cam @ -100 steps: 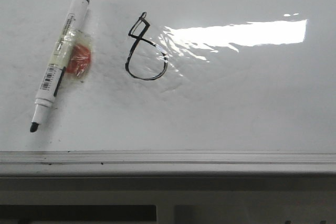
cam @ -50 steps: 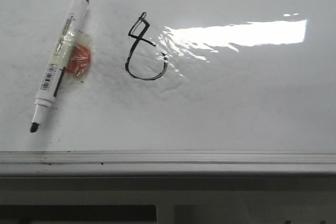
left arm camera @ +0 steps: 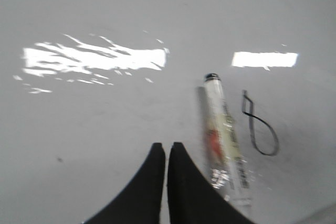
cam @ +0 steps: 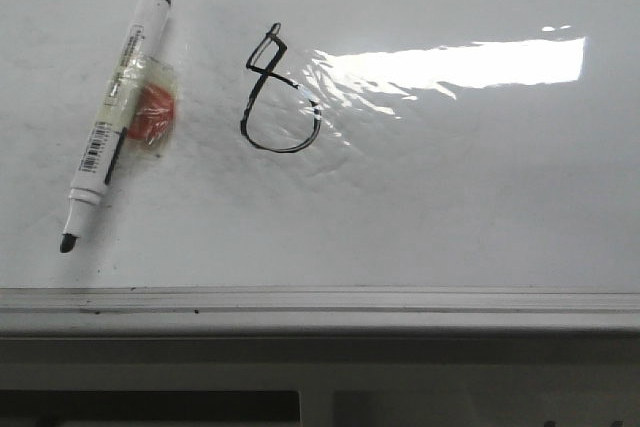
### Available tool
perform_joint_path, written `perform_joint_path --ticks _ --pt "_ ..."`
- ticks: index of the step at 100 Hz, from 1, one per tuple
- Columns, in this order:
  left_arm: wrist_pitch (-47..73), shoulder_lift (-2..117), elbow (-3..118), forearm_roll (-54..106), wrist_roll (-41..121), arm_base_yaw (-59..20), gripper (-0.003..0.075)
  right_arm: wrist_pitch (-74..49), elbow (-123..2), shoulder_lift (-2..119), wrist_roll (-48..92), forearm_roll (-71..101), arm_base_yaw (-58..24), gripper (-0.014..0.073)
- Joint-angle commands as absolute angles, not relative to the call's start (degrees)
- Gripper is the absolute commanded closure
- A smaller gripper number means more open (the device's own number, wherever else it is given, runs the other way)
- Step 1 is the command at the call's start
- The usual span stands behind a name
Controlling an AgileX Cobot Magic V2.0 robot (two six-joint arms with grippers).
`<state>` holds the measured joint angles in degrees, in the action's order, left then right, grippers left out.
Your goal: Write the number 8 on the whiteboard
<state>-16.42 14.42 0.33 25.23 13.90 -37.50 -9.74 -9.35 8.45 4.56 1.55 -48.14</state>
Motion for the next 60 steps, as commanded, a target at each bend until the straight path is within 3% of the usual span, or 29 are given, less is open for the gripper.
perform_joint_path --ticks 1,20,46,60 --pt "-20.7 14.9 -1.9 19.0 7.4 -29.4 0.0741 -5.1 -10.8 8.9 4.6 1.0 -47.9 0.0657" --pt "-12.5 10.0 -1.9 1.3 -10.6 -16.7 0.0741 -5.1 -10.8 8.9 4.6 1.0 -47.9 0.0657" --pt "0.0 -1.5 -1.9 0.0 -10.0 -3.1 0.0741 -5.1 -10.8 8.9 4.6 1.0 -47.9 0.0657" --pt "5.4 -1.8 -2.0 0.0 -5.6 1.4 0.0741 -5.1 -10.8 8.9 4.6 1.0 -47.9 0.0657"
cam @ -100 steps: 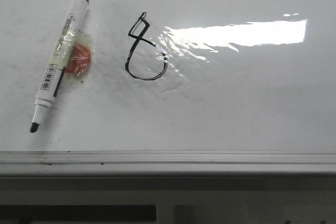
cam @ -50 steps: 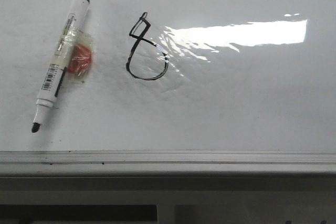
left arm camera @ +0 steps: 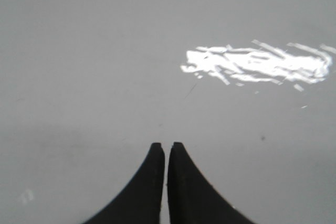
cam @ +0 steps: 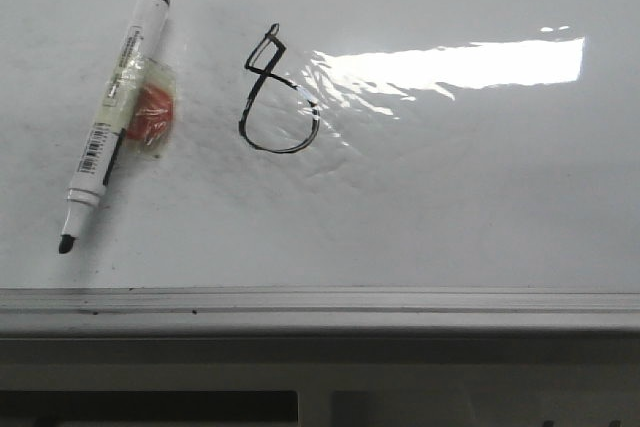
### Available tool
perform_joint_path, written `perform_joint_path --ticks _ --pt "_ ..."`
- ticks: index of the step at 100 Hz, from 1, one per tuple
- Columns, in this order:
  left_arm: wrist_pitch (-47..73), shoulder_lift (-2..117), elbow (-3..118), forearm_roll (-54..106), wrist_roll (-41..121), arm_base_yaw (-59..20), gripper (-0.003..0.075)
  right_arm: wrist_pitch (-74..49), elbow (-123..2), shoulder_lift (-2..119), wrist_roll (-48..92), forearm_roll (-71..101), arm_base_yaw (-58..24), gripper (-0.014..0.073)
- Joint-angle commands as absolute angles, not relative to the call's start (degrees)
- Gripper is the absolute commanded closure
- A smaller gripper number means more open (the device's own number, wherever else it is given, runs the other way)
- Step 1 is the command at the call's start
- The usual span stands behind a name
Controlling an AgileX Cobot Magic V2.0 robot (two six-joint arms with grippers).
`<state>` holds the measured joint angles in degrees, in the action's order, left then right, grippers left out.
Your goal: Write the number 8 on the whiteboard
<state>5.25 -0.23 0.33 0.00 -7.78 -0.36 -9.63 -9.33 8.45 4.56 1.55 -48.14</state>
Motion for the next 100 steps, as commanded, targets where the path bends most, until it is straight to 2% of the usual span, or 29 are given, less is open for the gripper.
perform_joint_path --ticks 1,16,100 --pt "6.3 -1.8 -2.0 0.0 -5.6 1.4 0.0741 -5.1 -10.8 8.9 4.6 1.0 -47.9 0.0657" --pt "17.6 -1.8 -2.0 2.7 -5.6 0.7 0.0741 -5.1 -10.8 8.9 4.6 1.0 -47.9 0.0657" --pt "17.3 -1.8 -1.8 2.9 -5.3 0.6 0.0741 -5.1 -10.8 8.9 4.6 1.0 -47.9 0.0657"
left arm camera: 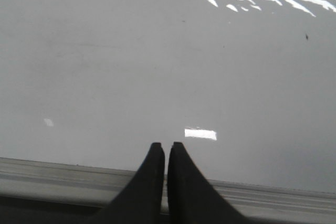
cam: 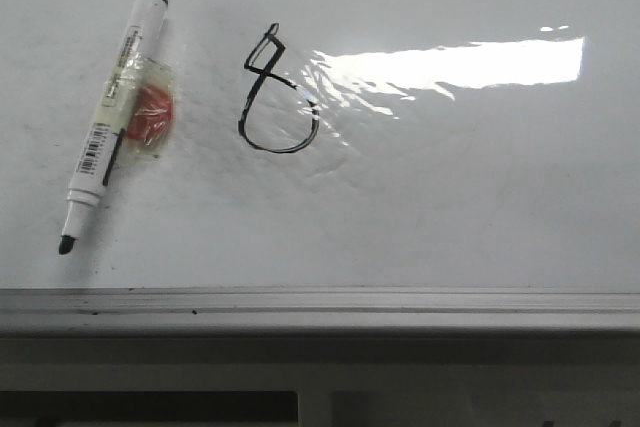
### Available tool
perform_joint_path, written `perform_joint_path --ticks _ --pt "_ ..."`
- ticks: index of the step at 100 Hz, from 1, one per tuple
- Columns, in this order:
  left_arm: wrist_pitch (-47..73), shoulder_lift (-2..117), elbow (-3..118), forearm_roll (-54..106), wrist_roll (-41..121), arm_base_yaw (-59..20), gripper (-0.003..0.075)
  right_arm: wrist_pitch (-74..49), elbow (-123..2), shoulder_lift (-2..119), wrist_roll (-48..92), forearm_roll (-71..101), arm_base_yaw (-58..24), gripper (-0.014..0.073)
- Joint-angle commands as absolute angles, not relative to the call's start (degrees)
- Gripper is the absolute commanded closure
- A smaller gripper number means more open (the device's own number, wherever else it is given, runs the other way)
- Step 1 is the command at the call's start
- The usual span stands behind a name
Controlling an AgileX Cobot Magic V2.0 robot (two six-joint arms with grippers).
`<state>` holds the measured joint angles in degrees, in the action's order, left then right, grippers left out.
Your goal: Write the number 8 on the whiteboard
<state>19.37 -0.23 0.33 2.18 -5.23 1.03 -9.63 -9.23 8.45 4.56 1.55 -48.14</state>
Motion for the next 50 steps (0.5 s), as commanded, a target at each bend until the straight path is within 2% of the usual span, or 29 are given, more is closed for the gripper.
perform_joint_path --ticks 1,22,36,50 --pt "17.3 -1.8 -1.8 2.9 -5.3 0.6 0.0741 -5.1 -10.8 8.9 4.6 1.0 -47.9 0.0657" --pt "17.3 -1.8 -1.8 2.9 -5.3 0.6 0.0741 -2.2 -8.7 8.9 6.1 -8.2 -45.4 0.0657" --pt "17.3 -1.8 -1.8 2.9 -5.3 0.6 0.0741 10.2 -4.2 10.2 6.1 -8.2 -36.8 0.0657" --pt "17.3 -1.8 -1.8 2.9 -5.3 0.6 0.0741 18.9 -1.3 11.2 4.6 -8.2 -24.1 0.0657"
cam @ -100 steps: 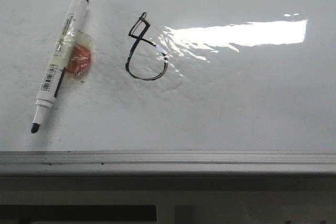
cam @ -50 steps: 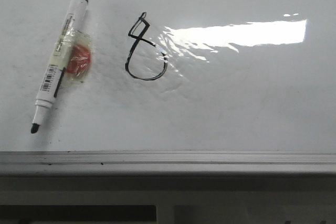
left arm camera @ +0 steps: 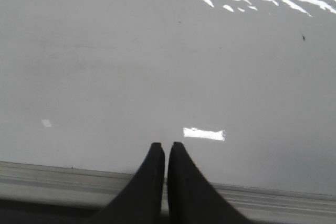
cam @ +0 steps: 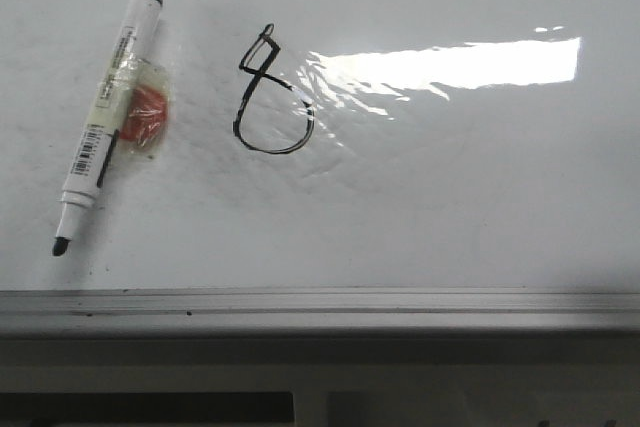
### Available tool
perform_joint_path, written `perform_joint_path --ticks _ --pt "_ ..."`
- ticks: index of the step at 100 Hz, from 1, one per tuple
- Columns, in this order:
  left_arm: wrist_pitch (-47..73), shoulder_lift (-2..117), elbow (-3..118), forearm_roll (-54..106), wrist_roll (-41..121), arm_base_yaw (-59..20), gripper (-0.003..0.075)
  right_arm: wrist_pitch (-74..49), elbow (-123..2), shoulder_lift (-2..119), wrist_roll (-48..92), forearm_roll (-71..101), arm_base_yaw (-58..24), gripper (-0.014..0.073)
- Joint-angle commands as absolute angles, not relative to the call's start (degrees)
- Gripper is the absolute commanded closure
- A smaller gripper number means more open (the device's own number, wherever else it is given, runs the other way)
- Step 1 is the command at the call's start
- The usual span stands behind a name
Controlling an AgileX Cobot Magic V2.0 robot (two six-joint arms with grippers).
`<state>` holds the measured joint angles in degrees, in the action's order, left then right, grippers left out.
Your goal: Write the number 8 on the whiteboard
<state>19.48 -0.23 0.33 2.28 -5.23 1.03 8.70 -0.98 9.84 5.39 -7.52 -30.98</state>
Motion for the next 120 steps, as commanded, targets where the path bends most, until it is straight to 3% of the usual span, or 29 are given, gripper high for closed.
perform_joint_path --ticks 1,23,44,85,120 --pt "17.3 -1.8 -1.8 2.9 -5.3 0.6 0.0741 19.0 -1.1 11.2 3.9 -8.2 -22.8 0.0657" --pt "17.3 -1.8 -1.8 2.9 -5.3 0.6 0.0741 18.0 1.3 7.7 -4.4 -8.2 -2.9 0.0657" --pt "17.3 -1.8 -1.8 2.9 -5.3 0.6 0.0741 8.9 1.3 3.3 -6.0 -9.2 8.1 0.0657" --pt "17.4 -1.8 -1.8 2.9 -5.3 0.6 0.0741 -13.5 1.3 -1.8 -4.4 -7.9 11.2 0.0657" --pt "17.4 -1.8 -1.8 2.9 -5.3 0.6 0.0741 -16.8 1.3 -1.8 1.5 -4.4 11.2 0.0657"
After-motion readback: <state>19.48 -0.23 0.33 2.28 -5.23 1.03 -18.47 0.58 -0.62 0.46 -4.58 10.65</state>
